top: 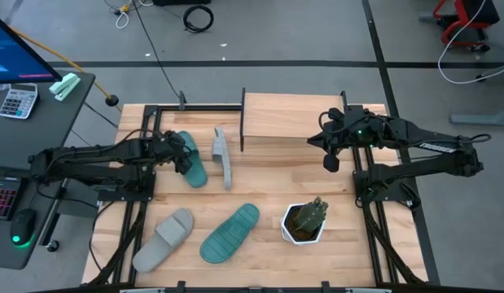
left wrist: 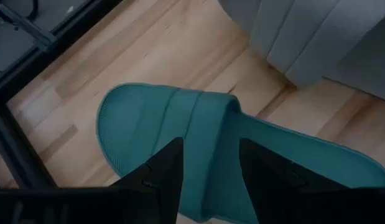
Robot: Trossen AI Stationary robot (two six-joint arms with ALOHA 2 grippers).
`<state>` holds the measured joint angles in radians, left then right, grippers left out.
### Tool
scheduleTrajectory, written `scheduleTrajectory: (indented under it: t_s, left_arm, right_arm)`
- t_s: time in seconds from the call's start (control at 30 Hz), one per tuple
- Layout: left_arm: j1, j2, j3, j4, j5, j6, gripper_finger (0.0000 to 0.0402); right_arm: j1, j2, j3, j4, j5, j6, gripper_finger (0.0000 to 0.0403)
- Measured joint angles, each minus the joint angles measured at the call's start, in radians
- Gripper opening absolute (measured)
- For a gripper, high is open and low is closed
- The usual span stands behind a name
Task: Pick and place slides into the shelf
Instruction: Put the top green slides on the shelf
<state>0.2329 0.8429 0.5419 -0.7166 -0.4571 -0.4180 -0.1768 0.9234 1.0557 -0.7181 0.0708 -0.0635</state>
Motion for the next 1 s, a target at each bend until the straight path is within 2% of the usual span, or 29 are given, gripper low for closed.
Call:
scheduleTrajectory:
  t_s: [0.2, 0.47, 0.63, 0.87, 1.0]
  left_arm:
    - [-0.001, 0.071, -0.001, 0.012, -0.031, -0.049, 0.0177]
    - [0.000, 0.211, -0.001, 0.028, -0.119, -0.094, 0.0253]
    - [0.000, 0.286, -0.001, 0.056, -0.131, -0.087, 0.0288]
    - [-0.001, 0.393, -0.001, 0.057, -0.131, -0.085, 0.0313]
    - [-0.001, 0.446, 0.002, 0.069, -0.137, -0.069, 0.0311]
  right_arm:
    - [0.000, 0.016, 0.000, 0.001, 0.000, 0.000, 0.0030]
    - [0.000, 0.039, 0.000, -0.001, 0.000, -0.002, 0.0030]
    - [0.000, 0.042, 0.000, 0.000, 0.000, -0.002, 0.0030]
    - [0.000, 0.042, 0.000, 0.000, 0.000, -0.002, 0.0030]
    - [0.000, 0.042, 0.000, 0.000, 0.000, -0.002, 0.0030]
